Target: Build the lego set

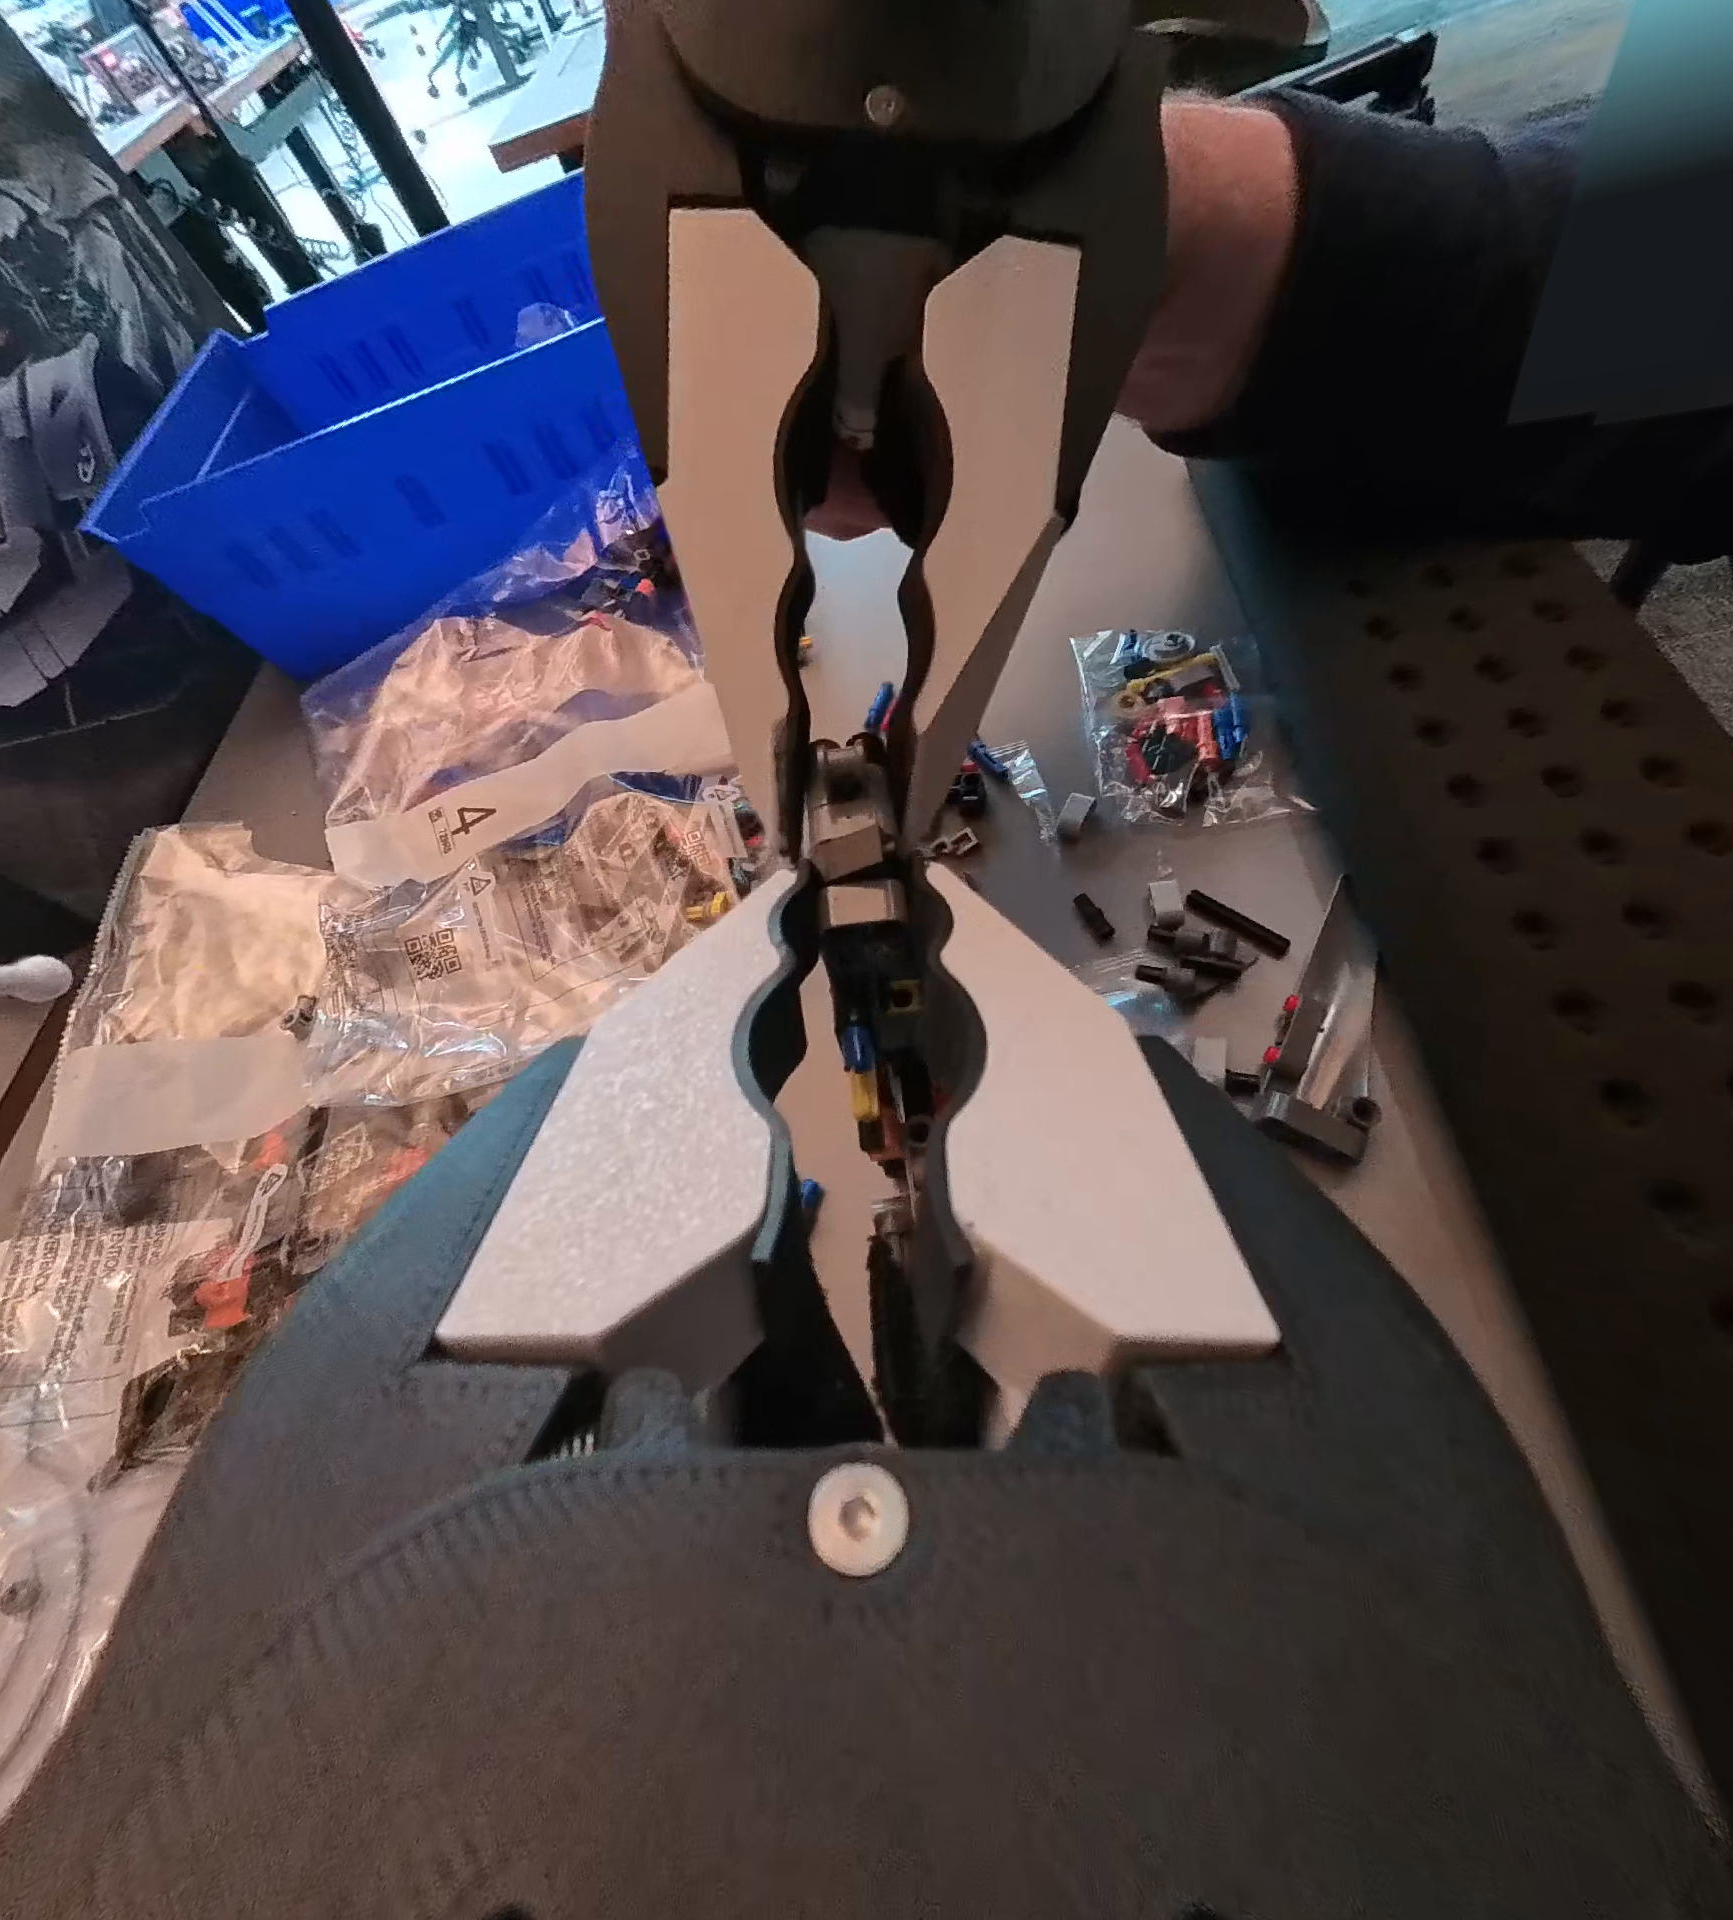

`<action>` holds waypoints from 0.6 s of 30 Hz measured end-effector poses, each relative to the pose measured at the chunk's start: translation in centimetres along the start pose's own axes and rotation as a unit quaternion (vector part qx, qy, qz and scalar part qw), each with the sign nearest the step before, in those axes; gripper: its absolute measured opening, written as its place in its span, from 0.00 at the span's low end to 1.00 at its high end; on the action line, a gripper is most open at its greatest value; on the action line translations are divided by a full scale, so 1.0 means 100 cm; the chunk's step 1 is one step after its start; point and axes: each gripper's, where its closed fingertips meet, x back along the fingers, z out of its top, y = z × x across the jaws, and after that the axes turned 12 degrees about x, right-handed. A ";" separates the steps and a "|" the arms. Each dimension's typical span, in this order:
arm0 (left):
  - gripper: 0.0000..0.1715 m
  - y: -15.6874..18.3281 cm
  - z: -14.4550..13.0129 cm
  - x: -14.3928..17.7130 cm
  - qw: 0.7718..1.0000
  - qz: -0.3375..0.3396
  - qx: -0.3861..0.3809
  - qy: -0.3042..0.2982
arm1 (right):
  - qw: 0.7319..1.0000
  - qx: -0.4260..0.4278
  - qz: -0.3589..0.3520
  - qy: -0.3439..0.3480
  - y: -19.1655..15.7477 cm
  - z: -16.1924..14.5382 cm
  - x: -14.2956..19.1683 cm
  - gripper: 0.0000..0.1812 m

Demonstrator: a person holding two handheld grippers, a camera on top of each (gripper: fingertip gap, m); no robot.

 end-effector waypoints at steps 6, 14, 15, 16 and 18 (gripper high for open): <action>0.09 0.003 0.003 0.012 1.000 -0.020 0.009 0.013 | 0.999 -0.012 0.018 0.026 -0.004 0.004 0.005 0.05; 0.09 0.004 0.000 0.013 0.999 -0.031 0.016 0.010 | 0.999 -0.020 0.028 0.032 -0.006 0.005 0.002 0.06; 0.09 0.004 0.000 0.012 0.999 -0.030 0.017 0.011 | 0.999 -0.023 0.027 0.035 -0.005 0.005 0.003 0.06; 0.09 0.003 0.000 0.013 0.999 -0.032 0.024 0.015 | 0.998 -0.030 0.025 0.041 -0.003 0.007 0.003 0.06; 0.09 0.003 0.000 0.013 0.999 -0.038 0.032 0.016 | 0.996 -0.056 0.041 0.049 -0.005 0.005 0.001 0.06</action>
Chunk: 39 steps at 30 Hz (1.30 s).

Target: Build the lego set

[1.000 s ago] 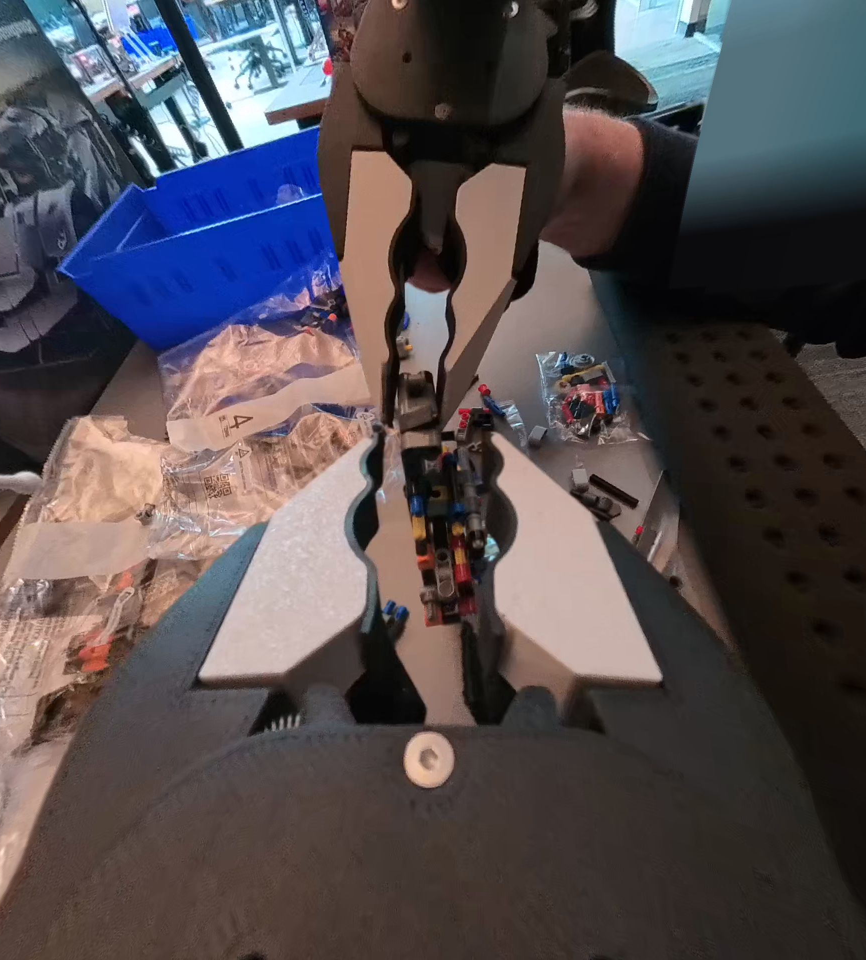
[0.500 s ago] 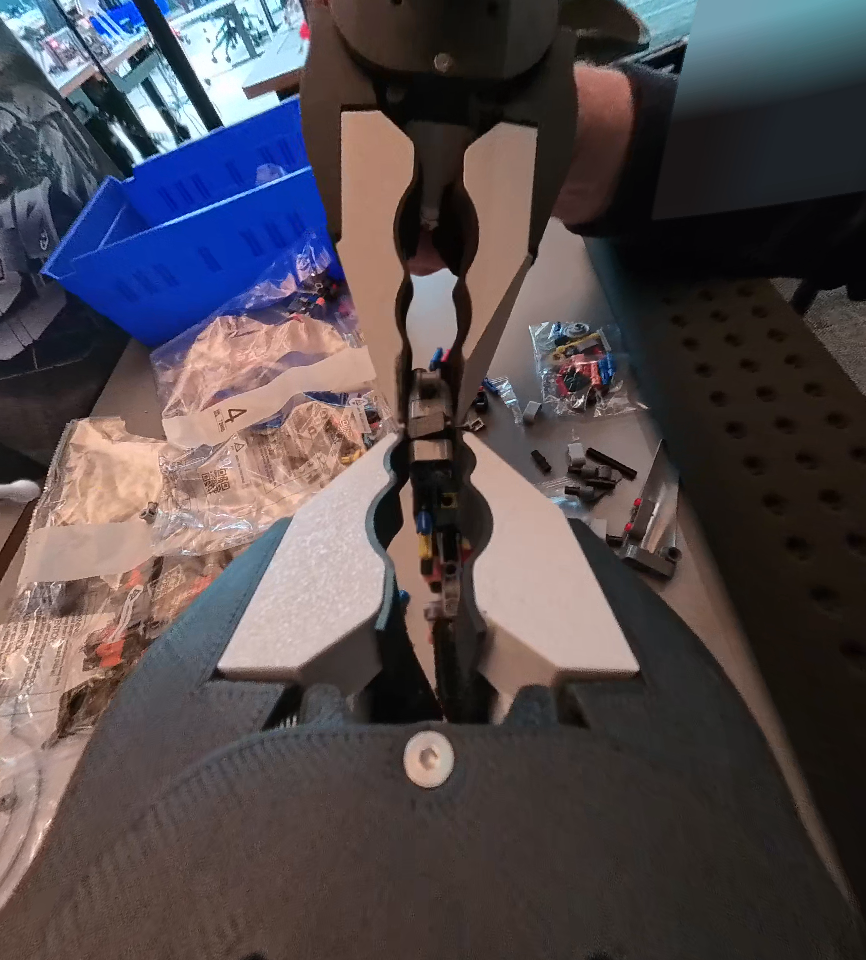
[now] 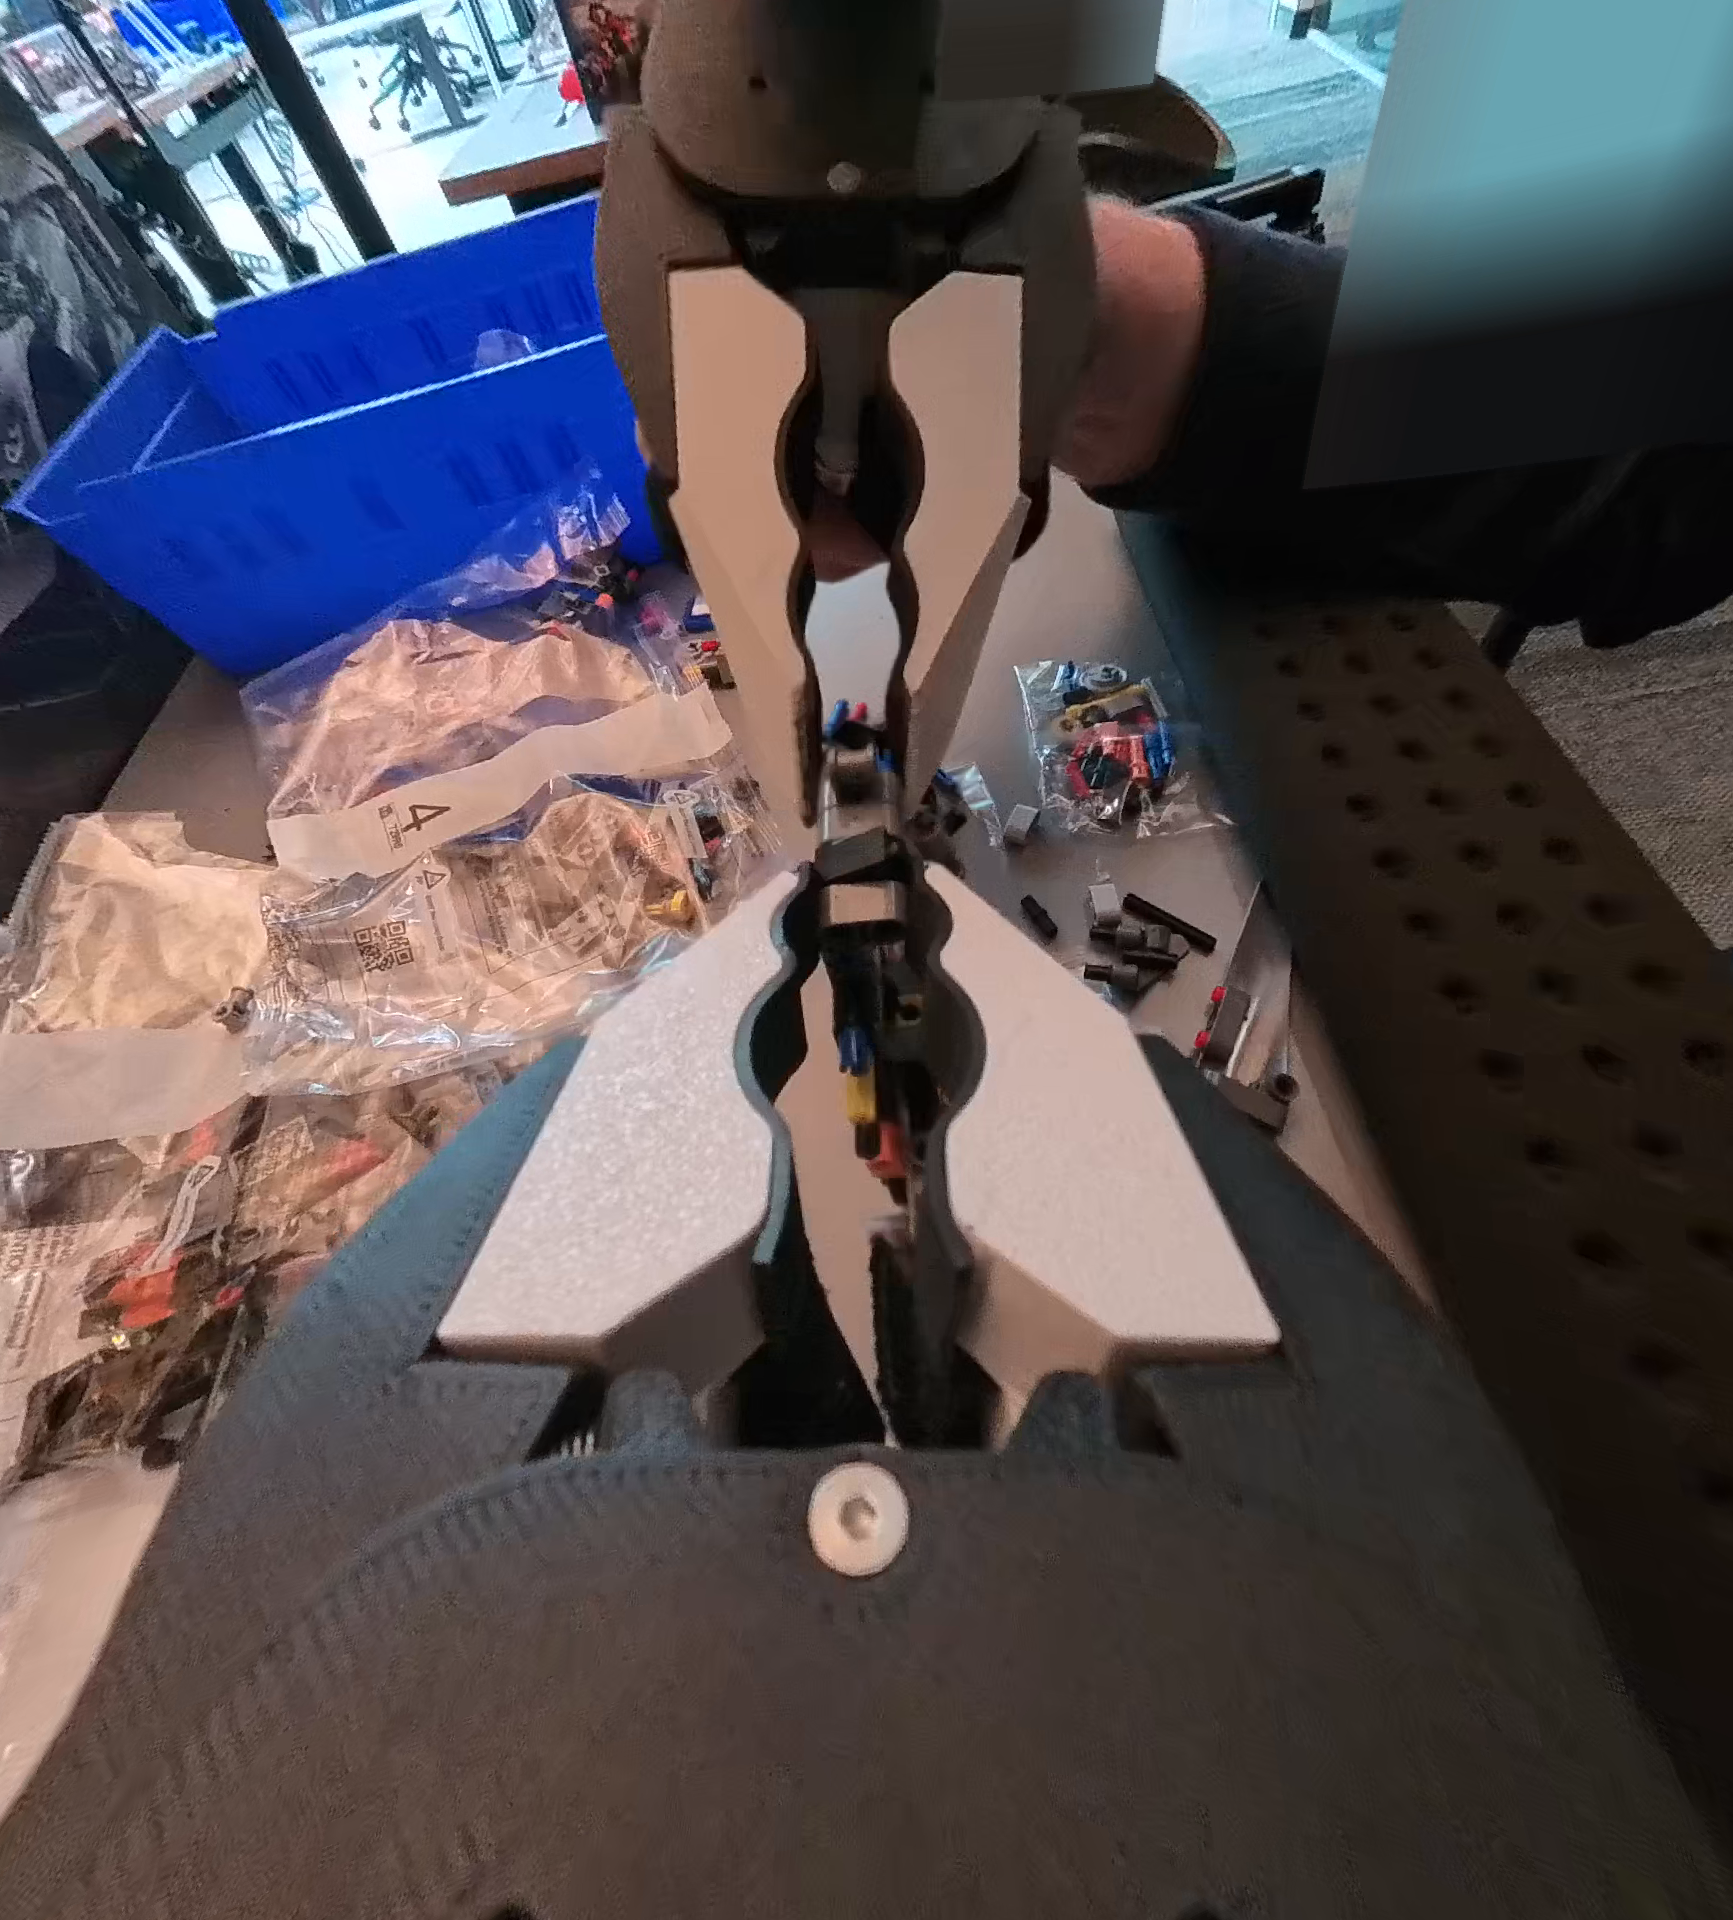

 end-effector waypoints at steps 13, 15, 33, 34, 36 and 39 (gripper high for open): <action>0.09 -0.008 -0.003 0.001 1.000 0.008 0.019 0.001 | 1.000 -0.013 -0.027 0.000 0.010 0.000 0.002 0.15; 0.09 -0.006 -0.002 -0.002 1.000 0.007 0.013 0.001 | 1.000 0.000 -0.031 -0.001 0.010 0.003 -0.003 0.12; 0.09 0.001 0.001 0.002 1.000 -0.005 -0.005 0.003 | 0.999 0.040 -0.025 0.005 0.002 0.012 -0.005 0.07; 0.09 0.001 -0.001 0.002 1.000 -0.006 -0.007 -0.002 | 0.999 0.043 -0.024 0.000 0.001 0.010 -0.006 0.07; 0.09 0.003 -0.002 0.002 1.000 -0.009 -0.006 0.000 | 0.999 0.045 -0.022 0.001 0.000 0.011 -0.005 0.07; 0.09 0.004 0.002 0.003 1.000 -0.016 -0.007 0.008 | 0.999 0.039 -0.017 0.012 -0.001 0.013 -0.002 0.07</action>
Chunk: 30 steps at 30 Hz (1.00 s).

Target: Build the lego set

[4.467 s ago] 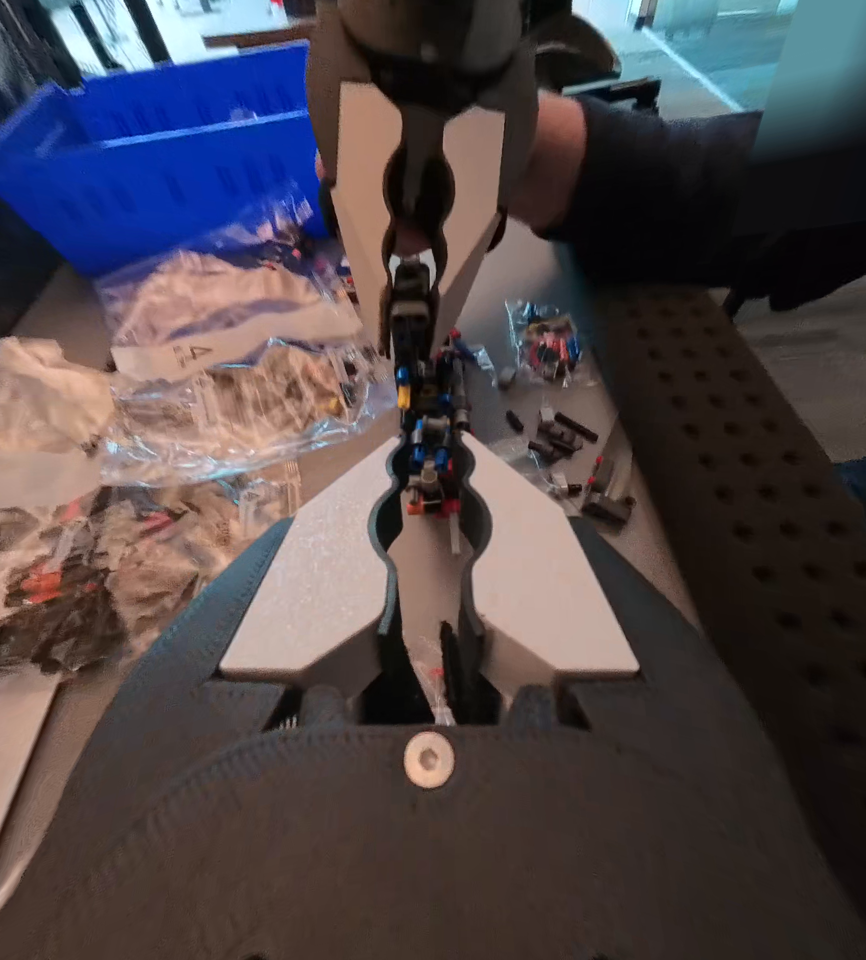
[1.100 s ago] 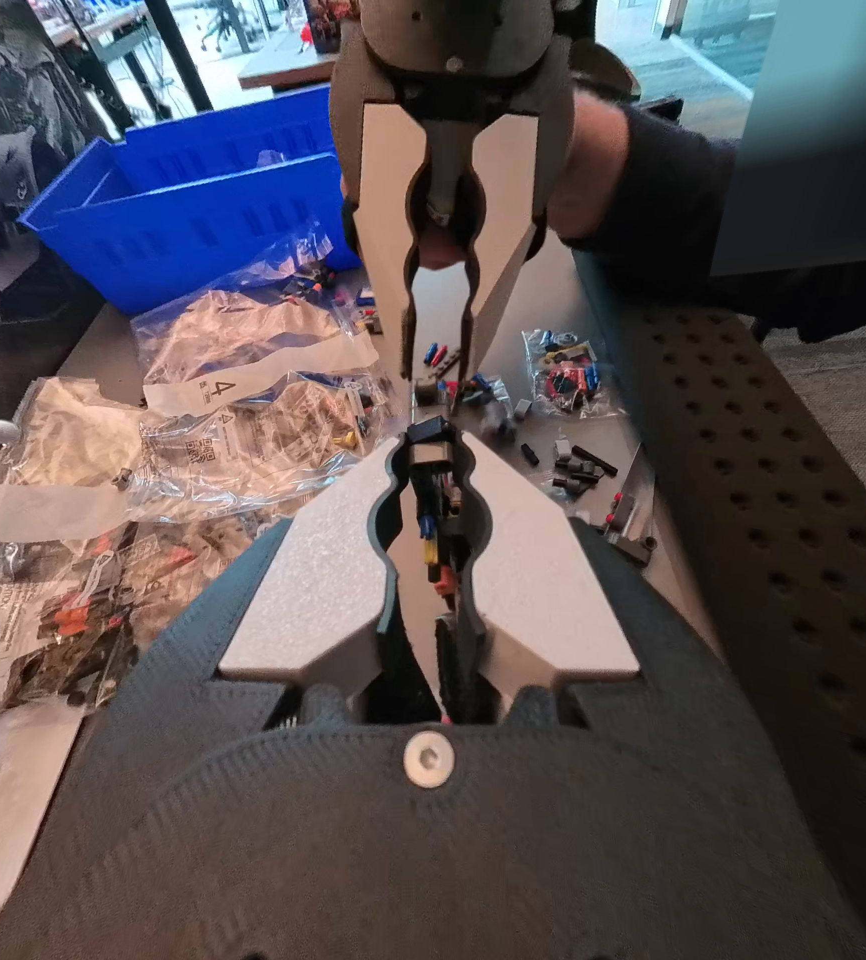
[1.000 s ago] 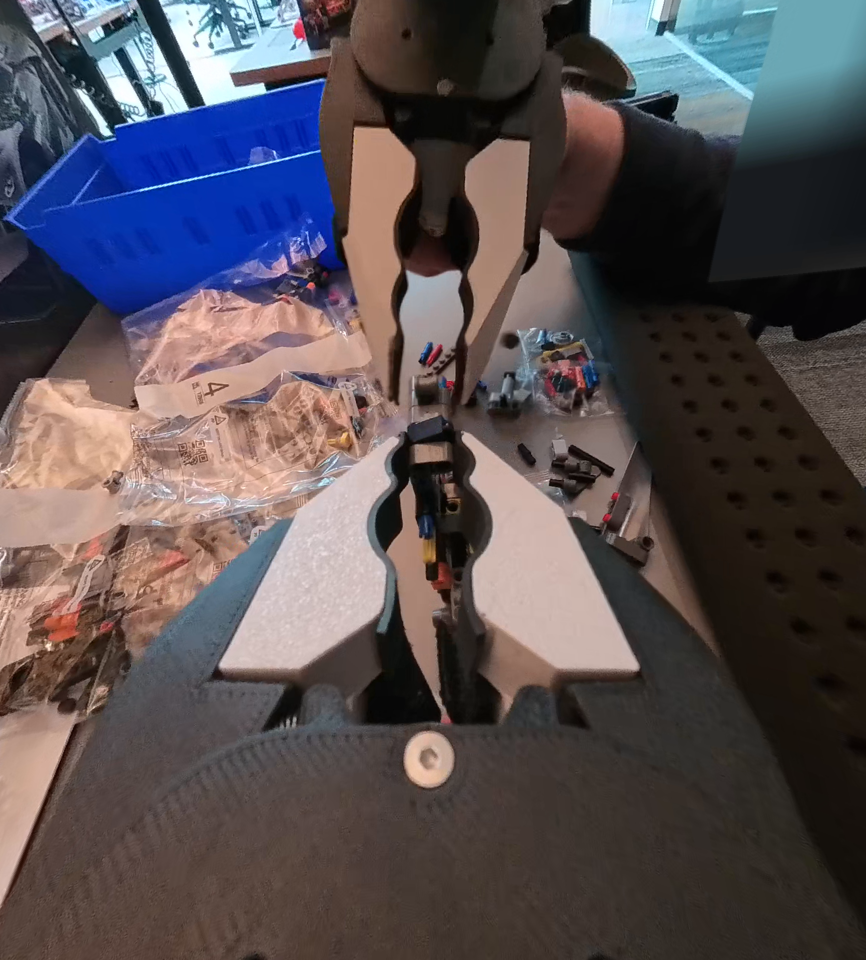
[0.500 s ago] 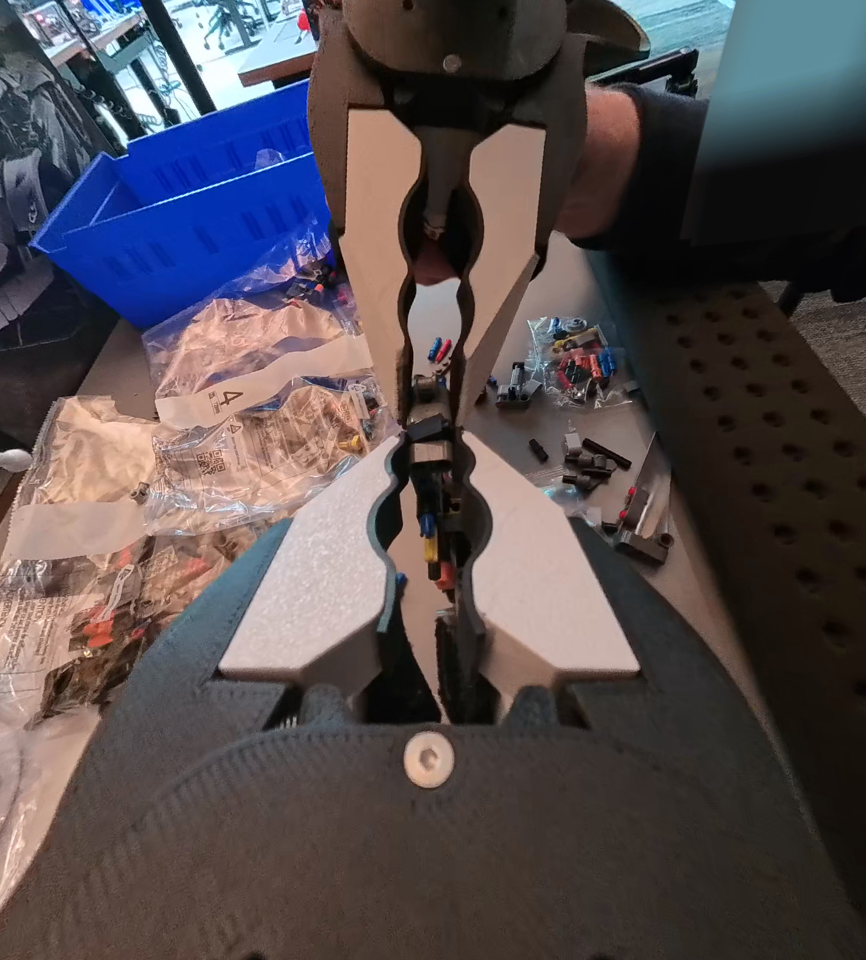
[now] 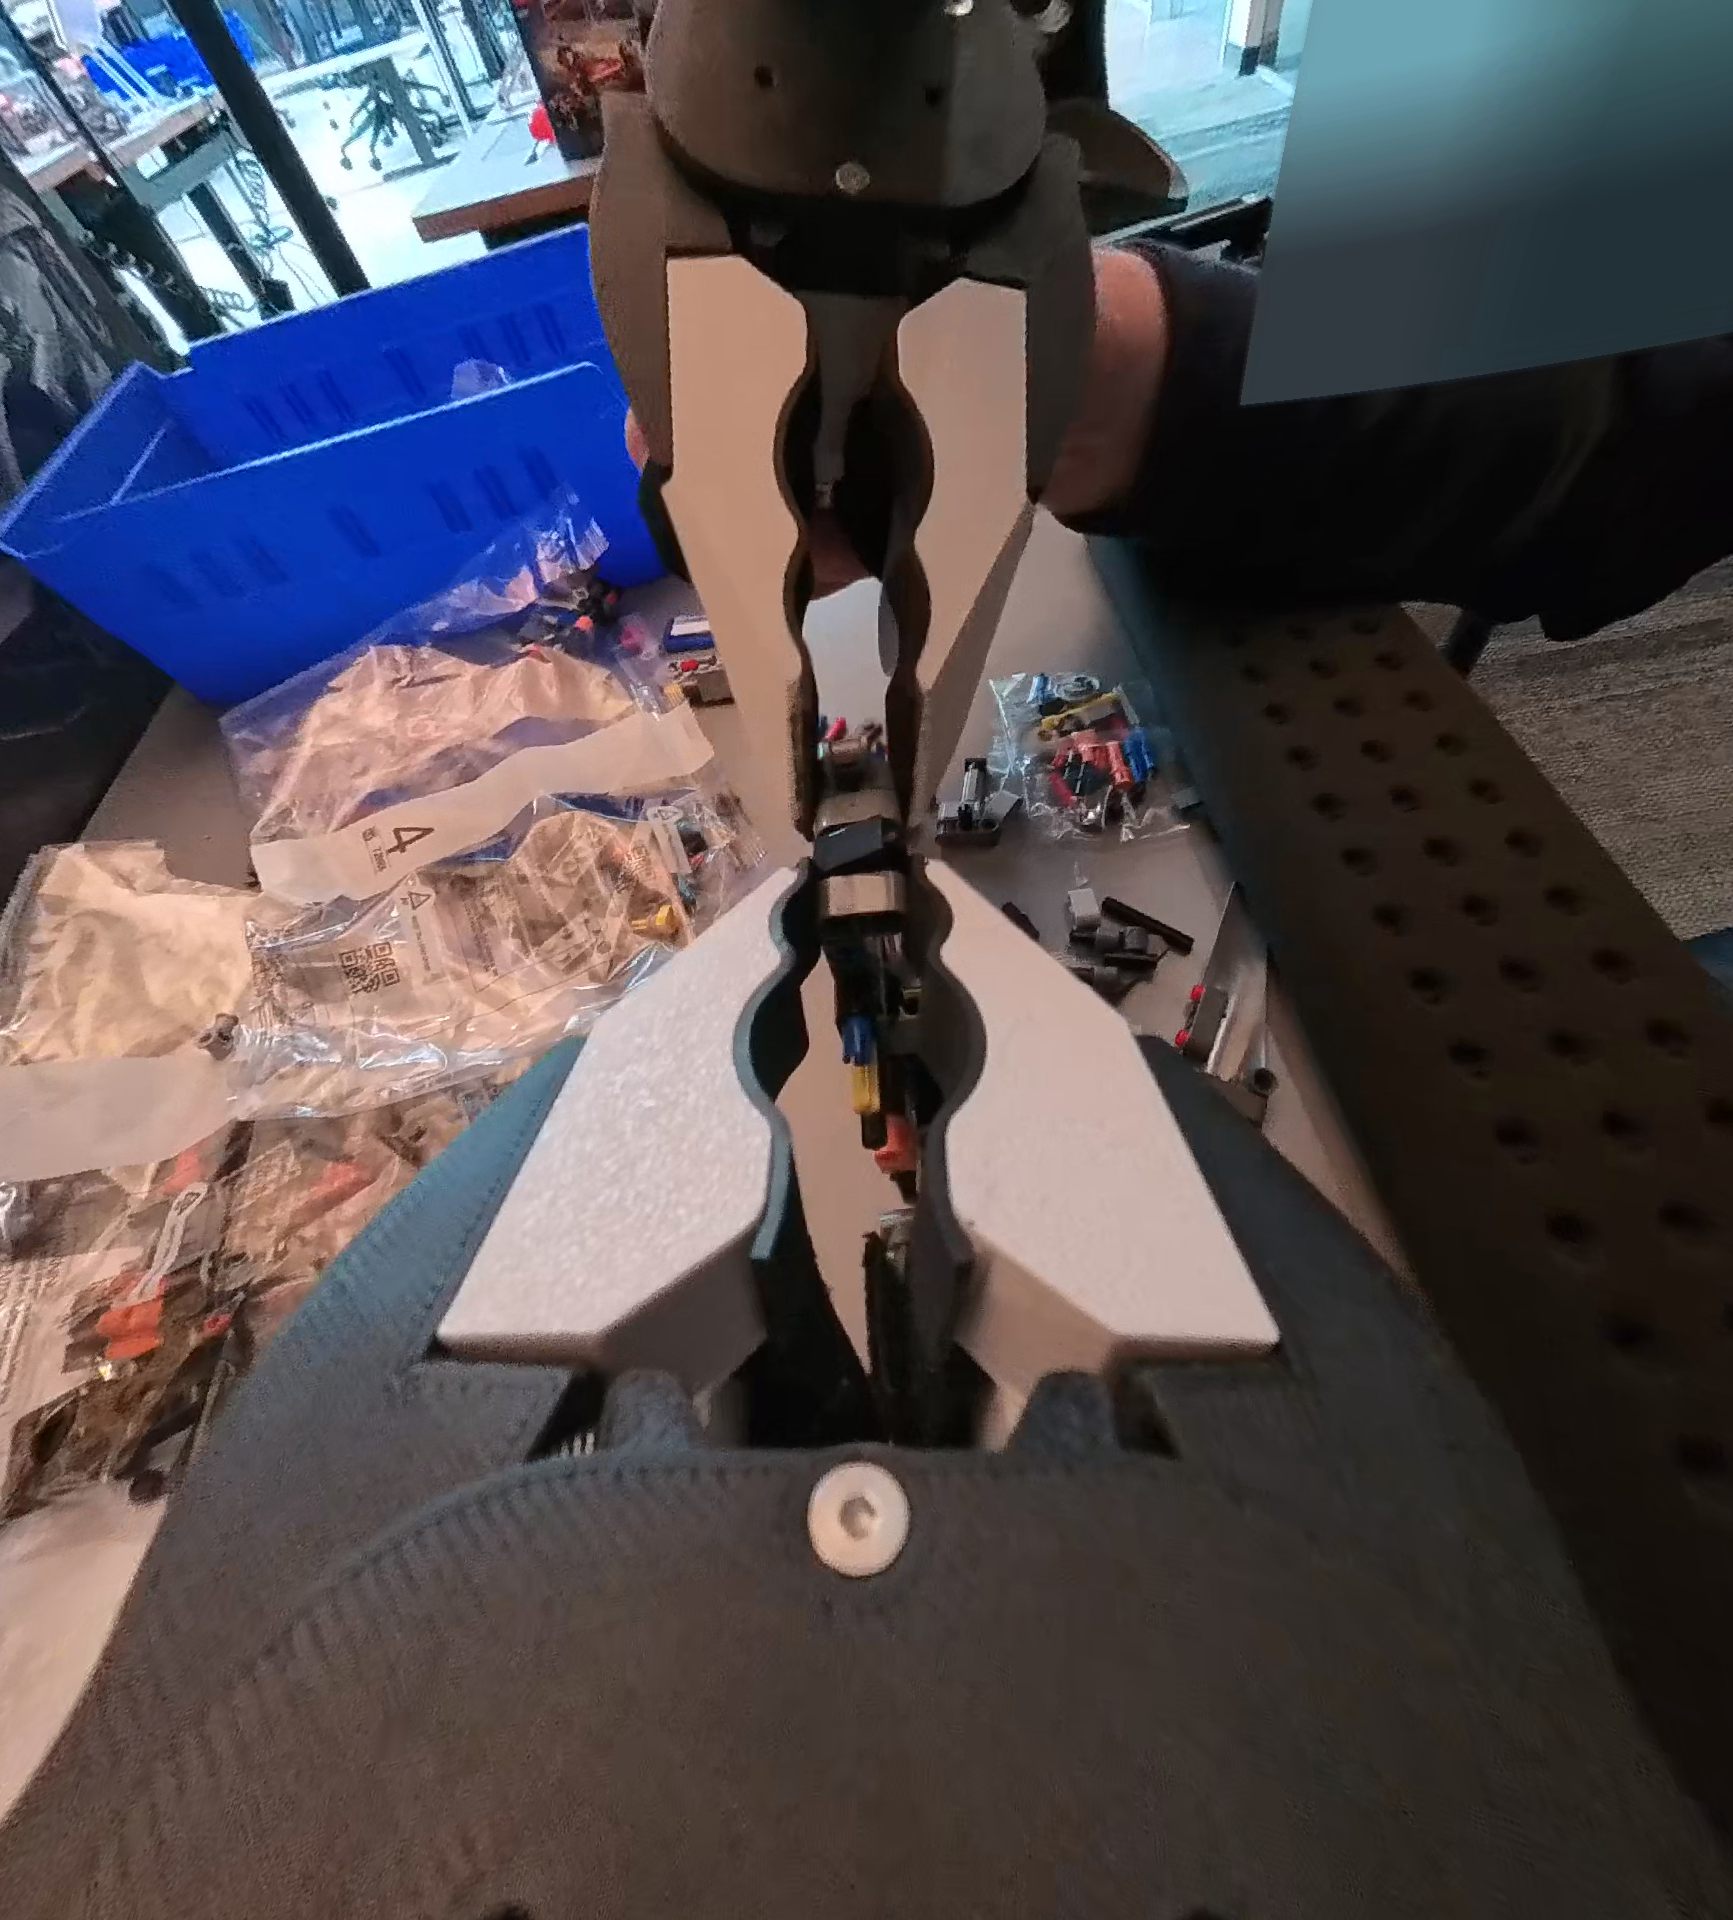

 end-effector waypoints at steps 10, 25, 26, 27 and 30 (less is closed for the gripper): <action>0.09 -0.004 -0.008 0.004 1.000 -0.002 0.016 -0.012 | 0.999 -0.029 0.019 0.009 -0.001 -0.006 0.000 0.07; 0.09 -0.014 -0.008 0.003 0.999 0.016 0.030 -0.002 | 0.999 -0.046 -0.004 0.013 0.010 -0.006 0.000 0.06; 0.09 -0.014 -0.007 0.002 0.999 0.017 0.031 -0.001 | 0.999 -0.049 -0.004 0.017 0.011 -0.005 -0.002 0.06; 0.09 -0.014 -0.007 0.000 0.999 0.018 0.029 -0.002 | 0.999 -0.047 -0.006 0.020 0.011 -0.003 -0.004 0.06; 0.08 -0.016 -0.007 -0.002 0.999 0.027 0.026 -0.008 | 0.998 -0.050 -0.015 0.018 0.014 -0.004 -0.005 0.06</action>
